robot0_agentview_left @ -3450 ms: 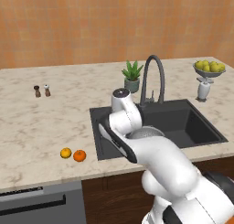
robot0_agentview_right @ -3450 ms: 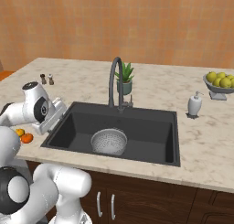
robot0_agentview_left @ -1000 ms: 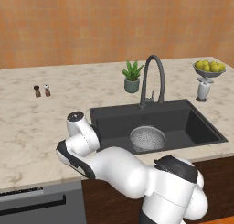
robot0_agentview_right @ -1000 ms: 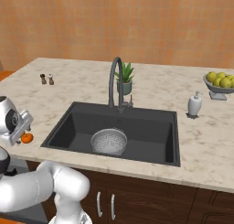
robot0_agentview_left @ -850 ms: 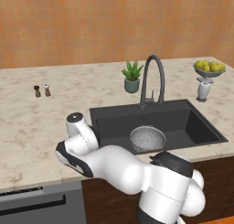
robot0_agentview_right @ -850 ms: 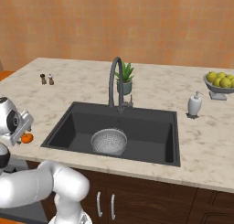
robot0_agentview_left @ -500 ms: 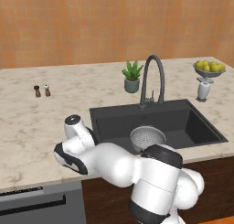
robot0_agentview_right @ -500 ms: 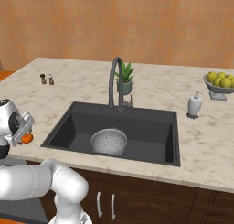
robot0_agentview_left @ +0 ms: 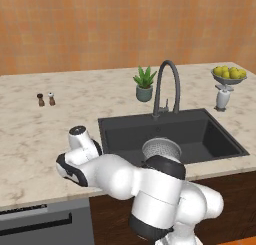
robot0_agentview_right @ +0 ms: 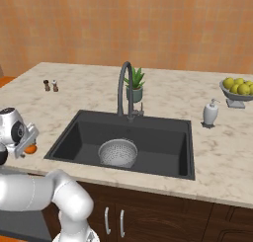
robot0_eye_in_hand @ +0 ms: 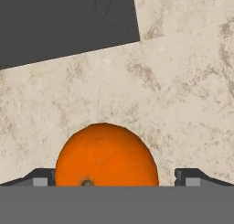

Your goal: Put the colander in the sink, put the tangerine, orange in the colander, and turn on the sink faucet and pour water over the colander.

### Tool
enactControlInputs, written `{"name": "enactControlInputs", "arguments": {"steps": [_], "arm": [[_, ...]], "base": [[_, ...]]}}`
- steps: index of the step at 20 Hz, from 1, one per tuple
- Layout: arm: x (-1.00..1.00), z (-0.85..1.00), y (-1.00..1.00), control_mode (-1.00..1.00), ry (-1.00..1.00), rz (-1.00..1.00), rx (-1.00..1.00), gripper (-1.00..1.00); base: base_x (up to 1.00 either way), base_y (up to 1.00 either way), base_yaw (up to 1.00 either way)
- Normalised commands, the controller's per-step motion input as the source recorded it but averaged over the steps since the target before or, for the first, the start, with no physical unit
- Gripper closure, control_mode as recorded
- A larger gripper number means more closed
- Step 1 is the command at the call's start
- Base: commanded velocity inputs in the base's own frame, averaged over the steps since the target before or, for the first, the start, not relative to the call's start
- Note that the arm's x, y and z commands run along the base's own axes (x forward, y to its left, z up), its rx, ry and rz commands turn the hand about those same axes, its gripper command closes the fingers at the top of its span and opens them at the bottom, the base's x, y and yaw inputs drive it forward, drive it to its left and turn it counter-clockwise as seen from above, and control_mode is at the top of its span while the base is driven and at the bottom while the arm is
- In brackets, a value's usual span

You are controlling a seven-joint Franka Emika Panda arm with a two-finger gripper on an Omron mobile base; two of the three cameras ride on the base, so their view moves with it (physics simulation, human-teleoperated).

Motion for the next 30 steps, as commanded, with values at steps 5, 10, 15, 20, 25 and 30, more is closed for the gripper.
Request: {"name": "enactControlInputs", "arguments": {"steps": [5,10,15,20,25,30], "arm": [[-0.01,-0.19,-0.05,-1.00,0.09,-0.03,-0.06,1.00],[-0.26,-0.08,-0.19,-1.00,0.06,-0.07,-0.05,1.00],[-0.15,0.33,-0.30,-1.00,0.07,-0.11,0.00,1.00],[0.00,0.32,-0.56,-1.00,-0.02,-0.10,-0.03,1.00],[0.01,0.24,-0.67,-1.00,-0.11,-0.12,-0.07,1.00],[0.01,0.21,-0.73,-1.00,-0.08,-0.14,-0.04,1.00]], "base": [[0.00,0.00,0.00],[0.00,0.00,0.00],[0.00,0.00,0.00],[0.00,0.00,0.00],[0.00,0.00,0.00],[0.00,0.00,0.00]]}}
